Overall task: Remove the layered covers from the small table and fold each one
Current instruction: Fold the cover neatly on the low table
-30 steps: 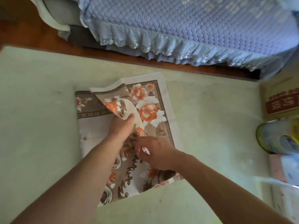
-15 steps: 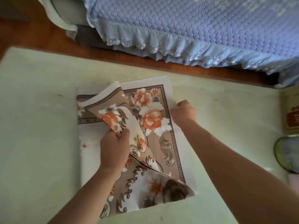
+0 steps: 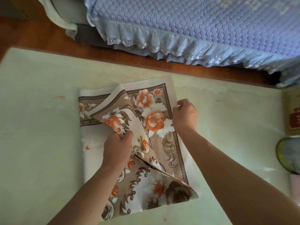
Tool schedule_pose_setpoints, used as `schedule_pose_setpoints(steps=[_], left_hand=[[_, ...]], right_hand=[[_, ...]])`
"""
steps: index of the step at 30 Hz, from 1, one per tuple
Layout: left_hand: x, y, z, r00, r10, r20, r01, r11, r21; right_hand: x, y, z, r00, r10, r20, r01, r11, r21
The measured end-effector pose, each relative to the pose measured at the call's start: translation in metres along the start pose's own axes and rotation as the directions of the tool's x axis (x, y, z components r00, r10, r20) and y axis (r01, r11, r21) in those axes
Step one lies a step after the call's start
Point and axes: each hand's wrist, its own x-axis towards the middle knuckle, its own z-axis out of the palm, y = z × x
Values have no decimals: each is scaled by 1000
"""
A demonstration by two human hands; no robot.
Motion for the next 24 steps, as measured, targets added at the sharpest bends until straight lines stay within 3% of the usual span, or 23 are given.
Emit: schedule_pose_setpoints(steps=[4, 10, 17, 21, 24], left_hand=[[-4, 3, -2, 997, 74, -4, -74, 997, 38], [-20, 23, -1, 936, 353, 6, -352, 932, 87], [-12, 34, 21, 930, 367, -15, -363, 926, 97], [-19, 33, 22, 923, 379, -69, -374, 924, 81], [-21, 23, 16, 943, 323, -86, -319, 946, 54]], right_hand=[[2, 7, 3, 995, 88, 47, -86, 995, -55], [15, -6, 9, 986, 152, 67, -149, 988, -47], [21, -5, 4, 978, 197, 71, -199, 980, 25], [21, -5, 4, 991, 82, 105, -84, 996, 8], [15, -6, 8, 979, -156, 130, 163, 986, -40]])
